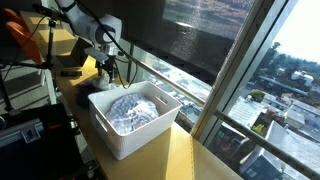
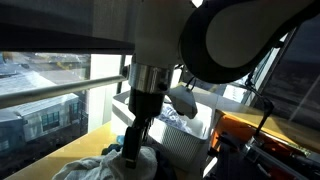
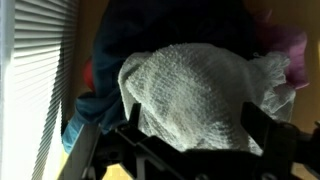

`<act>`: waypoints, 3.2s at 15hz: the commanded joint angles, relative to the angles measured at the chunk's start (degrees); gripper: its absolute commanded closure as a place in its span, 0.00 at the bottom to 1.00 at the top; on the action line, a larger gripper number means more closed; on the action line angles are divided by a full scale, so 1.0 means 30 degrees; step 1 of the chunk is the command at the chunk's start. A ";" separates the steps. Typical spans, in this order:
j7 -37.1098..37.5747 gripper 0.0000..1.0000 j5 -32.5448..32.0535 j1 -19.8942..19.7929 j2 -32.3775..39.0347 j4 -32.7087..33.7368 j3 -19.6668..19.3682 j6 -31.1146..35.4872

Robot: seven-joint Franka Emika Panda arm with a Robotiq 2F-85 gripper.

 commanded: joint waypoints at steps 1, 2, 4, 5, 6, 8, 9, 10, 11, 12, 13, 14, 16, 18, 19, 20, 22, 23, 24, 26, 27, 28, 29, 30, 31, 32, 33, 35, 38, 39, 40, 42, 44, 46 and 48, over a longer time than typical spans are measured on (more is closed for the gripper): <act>-0.0823 0.00 0.0833 -0.0052 0.1710 0.1417 0.0060 -0.0519; -0.0979 0.00 0.0896 -0.0033 0.2129 0.1631 0.0065 -0.0465; -0.1204 0.25 0.0881 0.0073 0.3056 0.2125 -0.0009 -0.0570; -0.1216 0.26 0.0758 0.0163 0.3463 0.2316 -0.0125 -0.0616; -0.1302 0.35 0.0830 0.0103 0.3781 0.2547 -0.0110 -0.0714; -0.1446 0.51 0.1083 -0.0115 0.4062 0.2928 -0.0024 -0.0973; -0.1492 0.58 0.1208 -0.0214 0.4069 0.3088 0.0011 -0.1151; -0.1514 0.64 0.1446 -0.0391 0.3826 0.3217 0.0066 -0.1512; -0.1523 0.72 0.1684 -0.0532 0.3509 0.3310 0.0102 -0.1916; -0.1512 0.79 0.1982 -0.0691 0.2822 0.3332 0.0186 -0.2481; -0.1504 0.85 0.2210 -0.0760 0.2189 0.3323 0.0230 -0.2878; -0.1492 0.94 0.2316 -0.0816 0.1267 0.3202 0.0229 -0.3299; -0.1618 0.98 0.2232 -0.0887 -0.0227 0.3033 0.0096 -0.3253; -0.1623 0.97 0.1961 -0.1084 -0.1691 0.3079 -0.0254 -0.2969; -0.1538 0.95 0.1865 -0.1245 -0.2371 0.3198 -0.0462 -0.2986; -0.1503 0.95 0.1942 -0.1537 -0.2983 0.3318 -0.0677 -0.3008; -0.1297 0.95 0.2087 -0.2234 -0.4125 0.3410 -0.1258 -0.2971; -0.1219 0.95 0.2217 -0.2652 -0.4633 0.3445 -0.1582 -0.2999; -0.1315 0.95 0.2341 -0.3111 -0.5088 0.3559 -0.1888 -0.3112; -0.1961 0.95 0.3230 -0.4217 -0.5956 0.3767 -0.2393 -0.3476; -0.2315 0.95 0.3638 -0.4744 -0.6321 0.3923 -0.2703 -0.3701; -0.2661 0.95 0.4017 -0.5253 -0.6696 0.4125 -0.3029 -0.4069; -0.3101 0.95 0.4359 -0.5737 -0.7034 0.4343 -0.3379 -0.4396; -0.3593 0.95 0.4678 -0.6190 -0.7394 0.4652 -0.3721 -0.4902; -0.4000 0.95 0.4895 -0.6551 -0.7678 0.4888 -0.4042 -0.5302; -0.4314 0.95 0.5097 -0.6795 -0.7928 0.5044 -0.4280 -0.5654; -0.4536 0.95 0.5240 -0.6943 -0.8159 0.5067 -0.4476 -0.5909; -0.4757 0.95 0.5422 -0.6953 -0.8666 0.4643 -0.4635 -0.6044; -0.4616 0.95 0.5353 -0.6572 -0.9036 0.3826 -0.4469 -0.5745; -0.4573 0.95 0.5364 -0.6442 -0.9023 0.3607 -0.4411 -0.5656; -0.4583 0.95 0.5400 -0.6304 -0.9042 0.3363 -0.4369 -0.5640; -0.4721 0.95 0.5363 -0.6098 -0.8914 0.3018 -0.4337 -0.5623; -0.4732 0.95 0.5351 -0.5912 -0.8829 0.2699 -0.4312 -0.5672; -0.4500 0.57 0.5087 -0.5669 -0.8850 0.2219 -0.4177 -0.5544; -0.4379 0.49 0.4916 -0.5422 -0.8839 0.1818 -0.4039 -0.5448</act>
